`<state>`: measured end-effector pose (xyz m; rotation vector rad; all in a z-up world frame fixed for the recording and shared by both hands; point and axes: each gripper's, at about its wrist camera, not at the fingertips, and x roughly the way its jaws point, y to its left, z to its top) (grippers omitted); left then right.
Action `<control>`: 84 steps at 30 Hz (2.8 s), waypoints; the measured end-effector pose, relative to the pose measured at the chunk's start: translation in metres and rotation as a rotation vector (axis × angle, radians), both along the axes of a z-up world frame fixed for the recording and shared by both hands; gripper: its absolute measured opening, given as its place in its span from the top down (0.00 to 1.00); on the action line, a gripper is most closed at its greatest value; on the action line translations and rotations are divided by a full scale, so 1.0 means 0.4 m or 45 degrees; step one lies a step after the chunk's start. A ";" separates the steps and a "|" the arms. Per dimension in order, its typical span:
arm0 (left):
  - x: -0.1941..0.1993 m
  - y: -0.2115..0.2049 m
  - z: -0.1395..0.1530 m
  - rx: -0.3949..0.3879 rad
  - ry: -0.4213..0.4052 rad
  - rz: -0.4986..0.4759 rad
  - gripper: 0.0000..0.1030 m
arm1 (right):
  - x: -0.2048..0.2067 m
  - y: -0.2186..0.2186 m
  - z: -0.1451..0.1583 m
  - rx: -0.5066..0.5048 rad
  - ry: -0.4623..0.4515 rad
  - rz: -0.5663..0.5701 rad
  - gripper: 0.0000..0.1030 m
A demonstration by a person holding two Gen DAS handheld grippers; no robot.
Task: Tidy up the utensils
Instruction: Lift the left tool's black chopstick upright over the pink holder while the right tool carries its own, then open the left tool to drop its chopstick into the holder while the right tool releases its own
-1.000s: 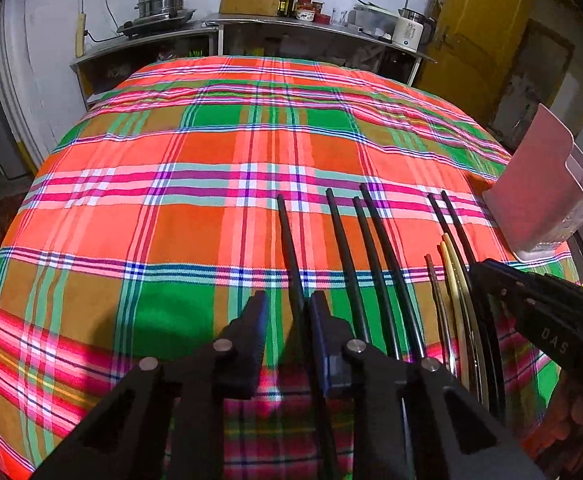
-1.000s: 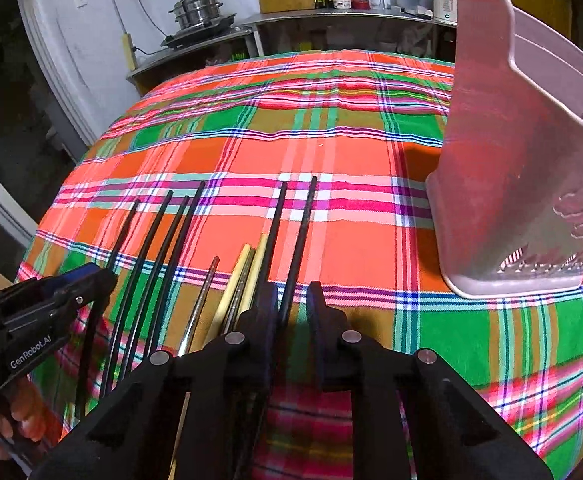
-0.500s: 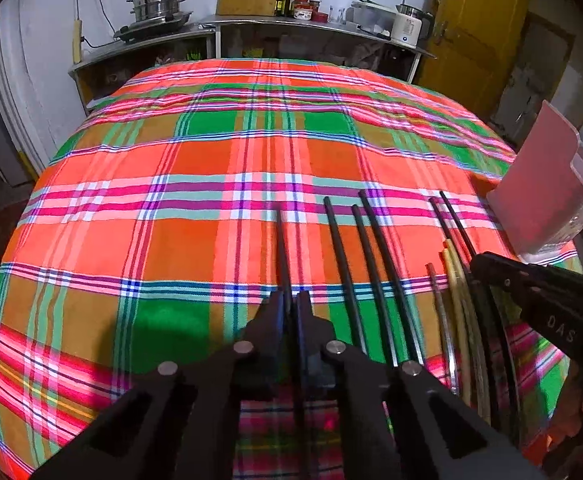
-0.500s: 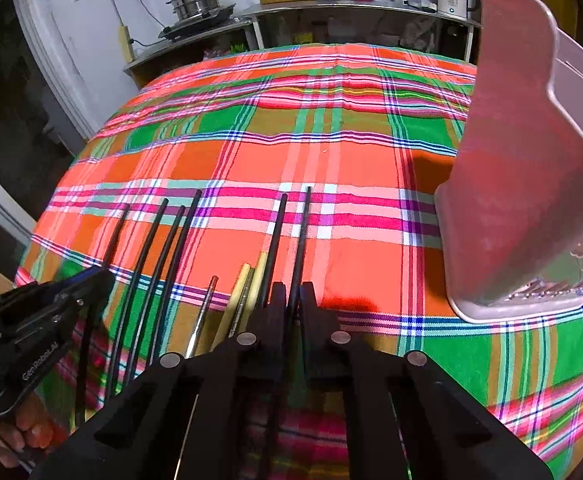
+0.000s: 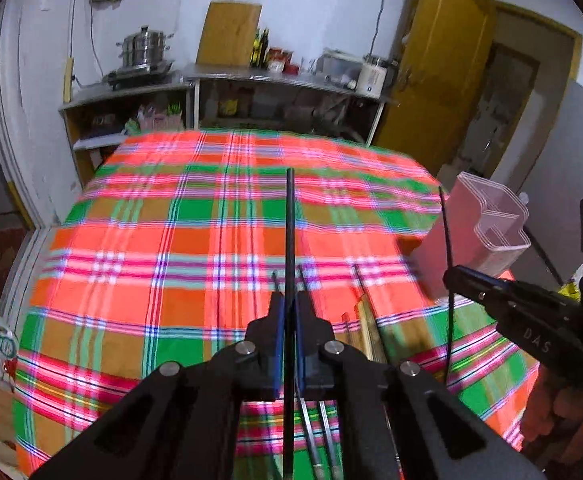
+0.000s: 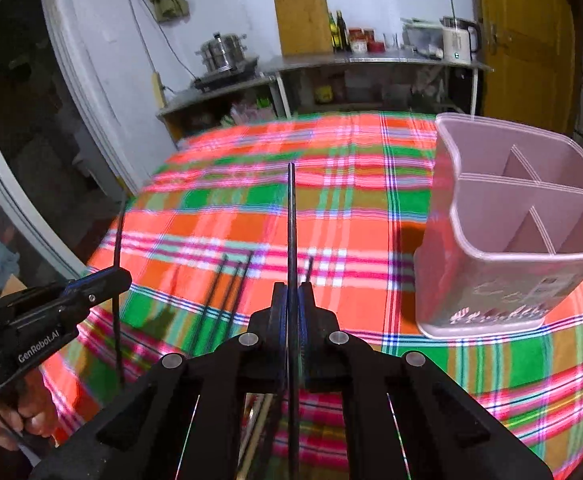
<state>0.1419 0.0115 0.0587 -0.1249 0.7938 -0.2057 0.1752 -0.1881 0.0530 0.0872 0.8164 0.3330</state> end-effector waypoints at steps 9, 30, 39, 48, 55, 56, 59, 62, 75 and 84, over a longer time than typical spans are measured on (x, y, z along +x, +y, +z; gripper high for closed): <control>-0.032 -0.032 0.102 -0.036 -0.080 -0.060 0.95 | -0.063 -0.041 0.105 0.045 -0.125 -0.009 0.95; 0.074 -0.282 0.298 -0.228 -0.195 -0.289 0.95 | -0.106 -0.278 0.322 0.062 -0.349 -0.218 0.95; 0.161 -0.377 0.340 -0.299 -0.233 -0.321 0.95 | -0.049 -0.349 0.363 0.068 -0.396 -0.291 0.95; 0.239 -0.429 0.234 -0.264 -0.154 -0.312 0.95 | 0.027 -0.352 0.246 0.067 -0.262 -0.284 0.95; 0.252 -0.443 0.154 -0.246 -0.081 -0.315 0.93 | 0.056 -0.369 0.166 0.073 -0.166 -0.290 0.95; 0.250 -0.441 0.150 -0.249 -0.079 -0.314 0.90 | 0.058 -0.370 0.157 0.068 -0.154 -0.294 0.95; 0.244 -0.435 0.147 -0.247 -0.084 -0.308 0.79 | 0.063 -0.376 0.145 0.063 -0.139 -0.297 0.95; 0.235 -0.425 0.156 -0.252 -0.106 -0.309 0.73 | 0.058 -0.374 0.150 0.048 -0.154 -0.302 0.94; 0.113 -0.347 0.212 -0.239 -0.215 -0.290 0.68 | -0.056 -0.354 0.213 0.046 -0.264 -0.323 0.86; 0.001 -0.242 0.151 -0.195 -0.220 -0.223 0.67 | -0.148 -0.271 0.175 0.044 -0.259 -0.243 0.86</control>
